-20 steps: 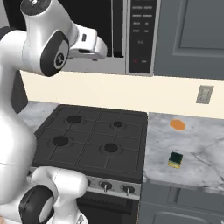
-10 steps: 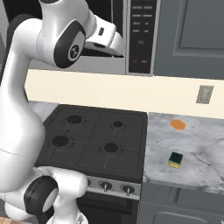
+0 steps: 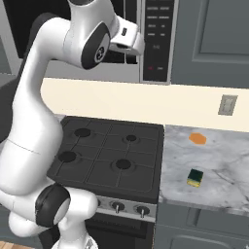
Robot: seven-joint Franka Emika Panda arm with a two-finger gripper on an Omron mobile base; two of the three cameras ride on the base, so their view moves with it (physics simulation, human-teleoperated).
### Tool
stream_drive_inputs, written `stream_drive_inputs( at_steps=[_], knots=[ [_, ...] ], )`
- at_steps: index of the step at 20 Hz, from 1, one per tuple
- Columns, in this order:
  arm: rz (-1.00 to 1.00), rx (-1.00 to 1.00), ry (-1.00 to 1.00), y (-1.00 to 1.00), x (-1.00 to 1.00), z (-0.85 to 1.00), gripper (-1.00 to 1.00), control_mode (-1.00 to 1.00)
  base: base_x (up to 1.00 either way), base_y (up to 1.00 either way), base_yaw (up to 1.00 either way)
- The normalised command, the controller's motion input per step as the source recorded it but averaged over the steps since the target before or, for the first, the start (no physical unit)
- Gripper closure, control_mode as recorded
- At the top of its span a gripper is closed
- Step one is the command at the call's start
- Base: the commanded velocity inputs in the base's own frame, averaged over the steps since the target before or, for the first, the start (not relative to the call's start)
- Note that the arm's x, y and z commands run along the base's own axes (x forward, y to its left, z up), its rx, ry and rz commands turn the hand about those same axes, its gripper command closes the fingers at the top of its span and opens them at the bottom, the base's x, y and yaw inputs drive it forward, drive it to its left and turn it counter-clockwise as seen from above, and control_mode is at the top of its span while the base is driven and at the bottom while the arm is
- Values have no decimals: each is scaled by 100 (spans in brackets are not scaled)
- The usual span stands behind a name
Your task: Place the sponge inside the microwave to prepare for sanitizing.
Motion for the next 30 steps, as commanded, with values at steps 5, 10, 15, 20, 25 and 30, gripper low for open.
stream_drive_inputs(
  at_steps=[5, 10, 15, 20, 25, 30],
  knots=[
    [11, -11, -1, -19, 59, 6, -100, -100, 0, 0, 0],
    [3, -12, -7, -9, 19, 14, -100, -100, 0, 0, 0],
    [0, -6, -11, 0, 15, 4, -100, -100, 0, 0, 0],
    [0, 0, -1, 0, 30, -7, -100, -100, 0, 0, 0],
    [0, 0, 0, 0, 35, 0, -100, -100, 0, 0, 0],
    [0, 0, 0, 0, 27, 0, -100, -100, 0, 0, 0]
  ],
)
